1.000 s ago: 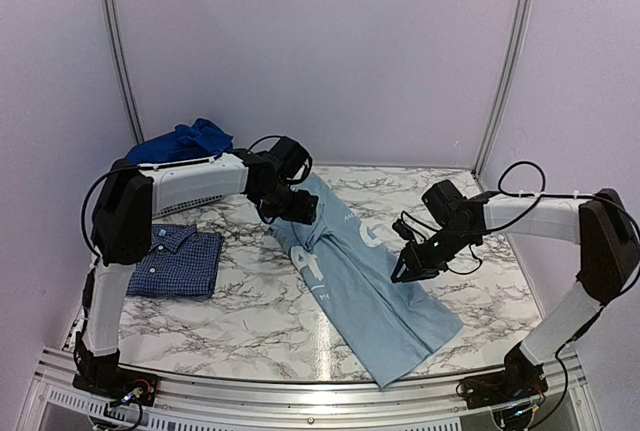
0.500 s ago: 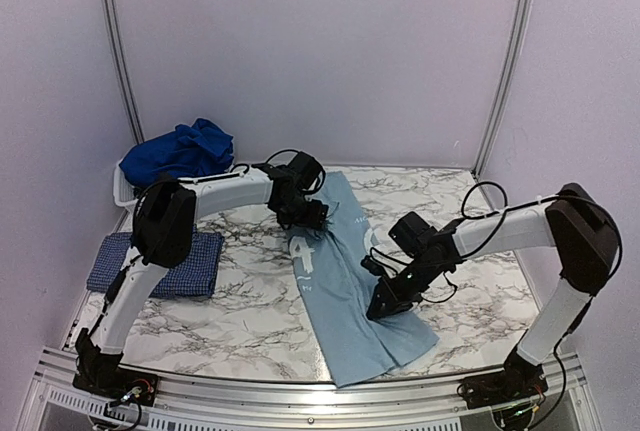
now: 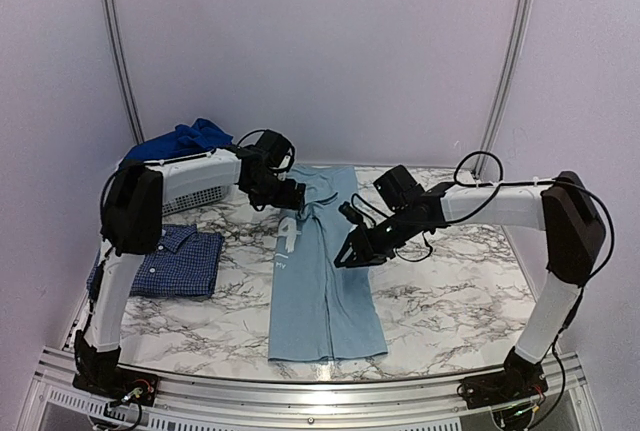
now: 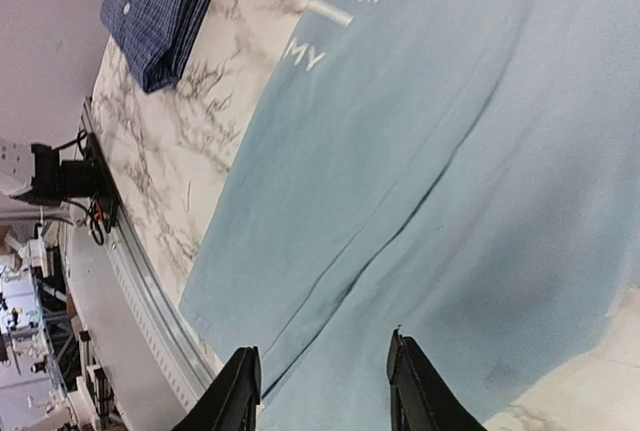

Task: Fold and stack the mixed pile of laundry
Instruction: Rotate the rectangle-folded T-shirt at the center of the board.

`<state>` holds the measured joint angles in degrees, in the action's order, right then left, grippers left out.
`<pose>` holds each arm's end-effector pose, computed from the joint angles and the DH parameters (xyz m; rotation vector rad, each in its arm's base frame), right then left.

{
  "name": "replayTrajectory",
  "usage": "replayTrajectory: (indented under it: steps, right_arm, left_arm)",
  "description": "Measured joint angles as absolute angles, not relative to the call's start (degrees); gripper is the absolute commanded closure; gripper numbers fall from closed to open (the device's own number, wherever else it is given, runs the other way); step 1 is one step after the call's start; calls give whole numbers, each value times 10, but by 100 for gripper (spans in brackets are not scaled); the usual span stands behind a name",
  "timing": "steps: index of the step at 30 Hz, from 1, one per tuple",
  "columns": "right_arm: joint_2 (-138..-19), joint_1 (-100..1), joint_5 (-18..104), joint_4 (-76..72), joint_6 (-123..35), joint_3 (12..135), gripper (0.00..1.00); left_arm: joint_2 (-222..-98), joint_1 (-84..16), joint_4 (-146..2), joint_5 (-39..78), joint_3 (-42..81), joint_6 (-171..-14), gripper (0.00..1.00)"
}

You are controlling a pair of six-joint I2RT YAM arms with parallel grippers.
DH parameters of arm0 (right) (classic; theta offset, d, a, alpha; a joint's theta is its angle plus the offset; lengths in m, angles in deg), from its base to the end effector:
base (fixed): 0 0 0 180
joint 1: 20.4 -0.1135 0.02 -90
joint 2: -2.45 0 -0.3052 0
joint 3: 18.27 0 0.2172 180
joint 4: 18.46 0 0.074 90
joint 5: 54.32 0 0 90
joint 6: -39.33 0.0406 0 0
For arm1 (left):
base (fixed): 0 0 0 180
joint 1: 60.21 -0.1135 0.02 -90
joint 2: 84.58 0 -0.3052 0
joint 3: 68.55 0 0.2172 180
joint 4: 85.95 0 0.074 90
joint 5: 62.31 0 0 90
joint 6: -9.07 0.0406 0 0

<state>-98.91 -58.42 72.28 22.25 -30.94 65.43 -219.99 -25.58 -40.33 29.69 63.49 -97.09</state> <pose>0.2553 0.2303 0.2561 -0.6867 2.6557 1.1645 0.4364 -0.2997 0.2285 0.3785 2.4281 -0.3554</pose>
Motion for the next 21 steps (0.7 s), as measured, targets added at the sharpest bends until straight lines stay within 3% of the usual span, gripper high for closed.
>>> replayTrajectory:
  steps: [6,12,15,21]
  right_arm:
    - [-1057,-544,665,255,-347,760,63]
    - [-1132,-542,624,256,-363,814,69]
    - [-1162,-540,610,257,-365,815,71]
    - [-1192,-513,592,256,-366,826,71]
  left_arm:
    - [-2034,-199,-453,289,439,-980,19]
    - [-2010,-162,-505,261,307,-1014,48]
    - [-2025,-164,-506,253,286,-1029,57]
    - [-2085,-175,-516,250,354,-1032,64]
